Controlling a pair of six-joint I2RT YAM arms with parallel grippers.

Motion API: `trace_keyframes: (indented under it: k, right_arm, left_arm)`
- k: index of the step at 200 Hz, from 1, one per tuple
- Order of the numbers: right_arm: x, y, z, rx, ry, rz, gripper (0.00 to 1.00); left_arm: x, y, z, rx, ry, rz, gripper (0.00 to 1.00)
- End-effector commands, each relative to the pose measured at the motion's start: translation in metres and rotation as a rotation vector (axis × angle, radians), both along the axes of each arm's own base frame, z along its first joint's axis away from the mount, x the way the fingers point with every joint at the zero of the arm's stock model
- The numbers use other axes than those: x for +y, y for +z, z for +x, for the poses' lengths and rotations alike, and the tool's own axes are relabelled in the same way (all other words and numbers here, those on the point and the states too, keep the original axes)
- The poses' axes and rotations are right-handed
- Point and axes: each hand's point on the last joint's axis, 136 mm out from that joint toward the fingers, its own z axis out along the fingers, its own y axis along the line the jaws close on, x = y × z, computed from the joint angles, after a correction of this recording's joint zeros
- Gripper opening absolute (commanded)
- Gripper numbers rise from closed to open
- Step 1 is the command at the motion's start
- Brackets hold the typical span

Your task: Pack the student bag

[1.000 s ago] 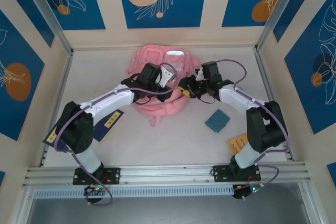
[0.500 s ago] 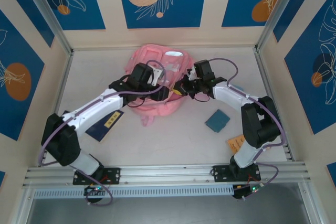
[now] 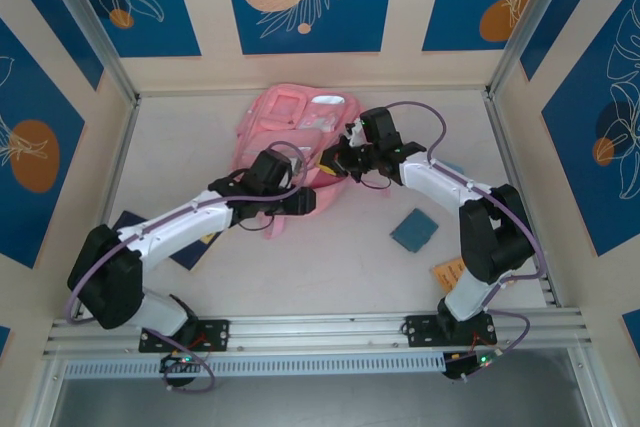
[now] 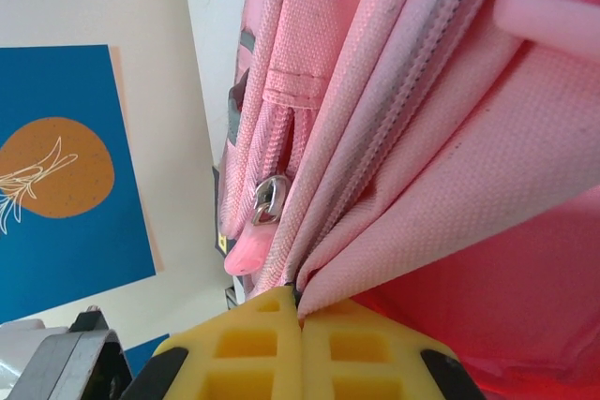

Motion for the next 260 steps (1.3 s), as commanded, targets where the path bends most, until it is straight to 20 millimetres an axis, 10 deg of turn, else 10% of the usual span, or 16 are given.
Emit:
trace_keyframes:
  k: [1,88,158,260]
  right_arm:
    - [0.016,0.04,-0.001,-0.09,0.06,0.076,0.0]
    - [0.024,0.043,-0.008,-0.101,0.09,0.089,0.0]
    - [0.023,0.043,-0.011,-0.132,0.093,0.071,0.0]
    - [0.028,0.051,-0.017,-0.156,0.131,0.108,0.0]
  left_arm:
    - [-0.001,-0.003,0.014,-0.023,0.091,0.012,0.5]
    - [0.012,-0.02,0.025,-0.039,0.181,0.201,0.44]
    - [0.022,-0.018,0.026,-0.066,0.194,0.279,0.16]
    - [0.025,-0.024,0.03,-0.061,0.176,0.359,0.29]
